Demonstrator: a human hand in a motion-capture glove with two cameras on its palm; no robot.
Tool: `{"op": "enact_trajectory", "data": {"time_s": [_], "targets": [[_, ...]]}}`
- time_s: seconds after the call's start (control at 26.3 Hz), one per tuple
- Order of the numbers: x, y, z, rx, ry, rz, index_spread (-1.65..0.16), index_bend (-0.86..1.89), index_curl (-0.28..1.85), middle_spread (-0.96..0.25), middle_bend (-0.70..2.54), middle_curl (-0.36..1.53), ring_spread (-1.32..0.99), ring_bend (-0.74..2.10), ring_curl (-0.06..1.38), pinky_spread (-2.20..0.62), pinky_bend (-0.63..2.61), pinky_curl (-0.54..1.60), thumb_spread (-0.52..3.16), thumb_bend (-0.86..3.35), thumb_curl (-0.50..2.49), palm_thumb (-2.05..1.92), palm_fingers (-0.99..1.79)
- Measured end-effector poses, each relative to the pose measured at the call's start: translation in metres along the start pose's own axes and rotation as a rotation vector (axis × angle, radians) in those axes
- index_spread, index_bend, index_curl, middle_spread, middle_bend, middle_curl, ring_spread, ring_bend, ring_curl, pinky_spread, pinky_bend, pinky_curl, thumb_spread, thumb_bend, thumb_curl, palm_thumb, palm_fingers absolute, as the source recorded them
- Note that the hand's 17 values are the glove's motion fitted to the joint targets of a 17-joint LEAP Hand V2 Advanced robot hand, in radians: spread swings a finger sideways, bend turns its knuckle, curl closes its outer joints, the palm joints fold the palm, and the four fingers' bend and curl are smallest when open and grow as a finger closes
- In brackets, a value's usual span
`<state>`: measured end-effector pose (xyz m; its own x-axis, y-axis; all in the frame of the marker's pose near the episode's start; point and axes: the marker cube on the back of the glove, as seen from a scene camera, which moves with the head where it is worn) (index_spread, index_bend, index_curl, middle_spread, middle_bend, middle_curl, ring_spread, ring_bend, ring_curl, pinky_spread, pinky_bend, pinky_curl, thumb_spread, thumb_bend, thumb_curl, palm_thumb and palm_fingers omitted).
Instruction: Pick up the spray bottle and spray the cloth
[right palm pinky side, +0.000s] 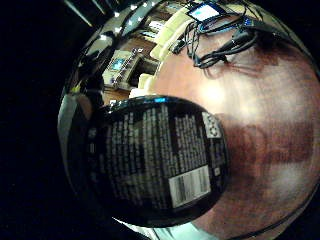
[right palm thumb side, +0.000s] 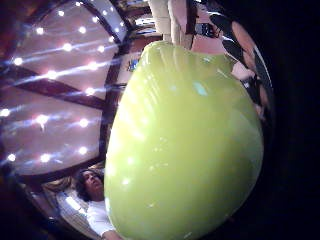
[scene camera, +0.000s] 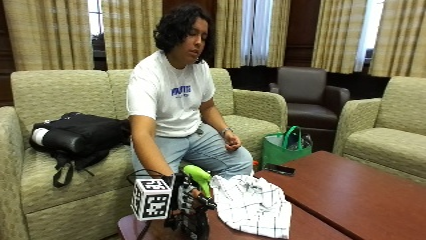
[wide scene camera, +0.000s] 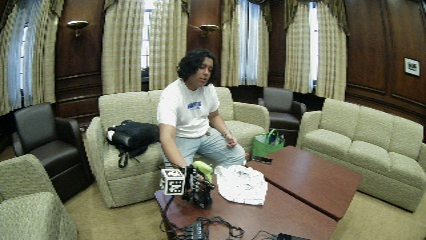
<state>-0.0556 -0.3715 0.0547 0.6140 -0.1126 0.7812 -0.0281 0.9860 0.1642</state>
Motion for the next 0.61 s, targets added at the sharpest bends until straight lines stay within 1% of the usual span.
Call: {"op": "enact_trajectory", "data": {"time_s": [0.11, 0.27, 0.61], "targets": [[0.0011, 0.0005, 0.0024, 0.001, 0.005, 0.012, -0.35, -0.06, 0.05, -0.15, 0.13, 0.32, -0.23, 0.93, 0.41, -0.17, 0.66, 0.41, 0.89, -0.02, 0.37, 0.76, 0.85], [0.0006, -0.0002, 0.0033, 0.004, 0.024, 0.025, -0.30, 0.00, 0.05, -0.13, 0.18, 0.33, -0.22, 1.01, 0.44, -0.21, 0.65, 0.41, 0.90, -0.03, 0.37, 0.75, 0.96], [-0.0030, -0.0042, 0.0056, -0.044, 0.046, 0.060, -0.26, 0.03, 0.06, -0.11, 0.16, 0.34, -0.21, 1.02, 0.46, -0.26, 0.63, 0.40, 0.90, -0.04, 0.35, 0.70, 1.01]]}}
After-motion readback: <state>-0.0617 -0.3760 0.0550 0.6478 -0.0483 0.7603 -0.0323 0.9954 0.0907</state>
